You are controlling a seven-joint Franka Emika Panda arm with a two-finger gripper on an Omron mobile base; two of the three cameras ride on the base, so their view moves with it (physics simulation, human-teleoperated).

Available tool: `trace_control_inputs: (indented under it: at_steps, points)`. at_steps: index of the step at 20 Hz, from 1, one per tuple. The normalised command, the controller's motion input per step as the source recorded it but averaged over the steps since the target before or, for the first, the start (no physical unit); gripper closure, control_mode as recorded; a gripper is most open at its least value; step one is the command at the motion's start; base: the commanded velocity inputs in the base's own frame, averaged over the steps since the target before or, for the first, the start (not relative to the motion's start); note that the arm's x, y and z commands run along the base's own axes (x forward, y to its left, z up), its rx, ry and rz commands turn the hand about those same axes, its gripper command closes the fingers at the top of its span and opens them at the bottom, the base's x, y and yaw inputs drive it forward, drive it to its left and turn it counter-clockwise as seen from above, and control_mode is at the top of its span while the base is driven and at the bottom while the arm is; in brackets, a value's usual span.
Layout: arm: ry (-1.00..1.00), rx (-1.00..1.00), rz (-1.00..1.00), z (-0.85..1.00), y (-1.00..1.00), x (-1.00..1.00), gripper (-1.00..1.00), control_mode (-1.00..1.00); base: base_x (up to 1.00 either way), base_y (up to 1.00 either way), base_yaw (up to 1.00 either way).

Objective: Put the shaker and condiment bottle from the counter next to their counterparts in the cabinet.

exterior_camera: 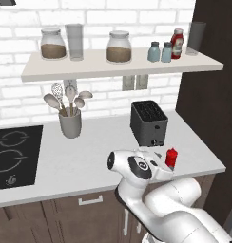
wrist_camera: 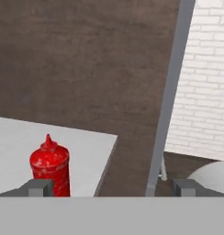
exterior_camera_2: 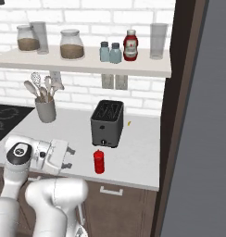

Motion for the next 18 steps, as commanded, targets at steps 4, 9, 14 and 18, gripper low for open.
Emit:
trace_control_inputs:
  at_steps: [4, 9, 14, 18]
  points:
    - [0.01, 0.00, 0.02, -0.11, 0.00, 0.03, -1.00, -1.00, 0.00, 0.00, 0.00]
    - [-0.01, 0.04, 0.00, -0.13, 0.00, 0.14, -1.00, -1.00, 0.00, 0.00, 0.00]
    - [0.00, 0.05, 0.00, -0.17, 0.00, 0.46, -1.00, -1.00, 0.00, 0.00, 0.00]
    - [0.00, 0.03, -0.01, -0.11, 0.00, 0.43, -1.00, -1.00, 0.00, 0.00, 0.00]
